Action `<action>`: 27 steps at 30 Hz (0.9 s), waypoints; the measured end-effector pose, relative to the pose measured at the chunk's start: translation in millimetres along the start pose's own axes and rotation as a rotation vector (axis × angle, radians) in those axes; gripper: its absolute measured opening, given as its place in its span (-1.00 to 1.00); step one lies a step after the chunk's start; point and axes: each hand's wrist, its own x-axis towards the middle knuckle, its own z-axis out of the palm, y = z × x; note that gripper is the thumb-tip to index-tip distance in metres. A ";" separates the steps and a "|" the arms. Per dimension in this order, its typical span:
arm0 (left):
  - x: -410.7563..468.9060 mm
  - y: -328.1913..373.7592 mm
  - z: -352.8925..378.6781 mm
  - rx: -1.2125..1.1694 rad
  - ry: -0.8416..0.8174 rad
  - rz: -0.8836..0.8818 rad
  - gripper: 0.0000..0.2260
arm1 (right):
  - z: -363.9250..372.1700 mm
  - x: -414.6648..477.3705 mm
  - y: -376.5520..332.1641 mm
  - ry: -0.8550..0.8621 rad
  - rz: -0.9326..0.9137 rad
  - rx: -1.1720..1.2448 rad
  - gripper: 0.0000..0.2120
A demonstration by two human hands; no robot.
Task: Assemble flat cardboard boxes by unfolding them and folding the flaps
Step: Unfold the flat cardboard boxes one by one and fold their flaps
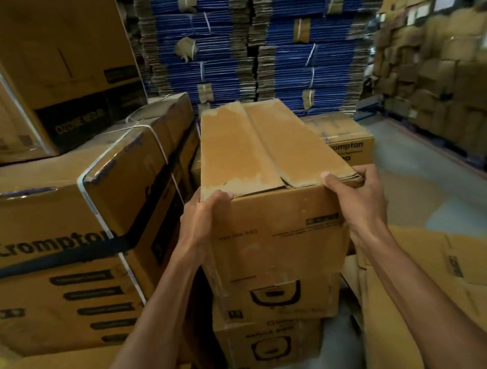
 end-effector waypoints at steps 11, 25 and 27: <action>130.4 -14.3 -6.8 -0.046 -0.133 -0.059 -0.31 | 78.3 56.2 -0.9 0.090 0.027 -0.083 -0.60; 144.7 -16.8 11.4 -0.053 -0.006 0.052 -0.36 | 81.3 66.4 33.6 -0.029 0.129 0.196 -0.45; 135.7 -9.7 8.3 0.133 0.148 0.318 -0.35 | 86.3 41.4 73.1 0.180 0.183 0.256 -0.50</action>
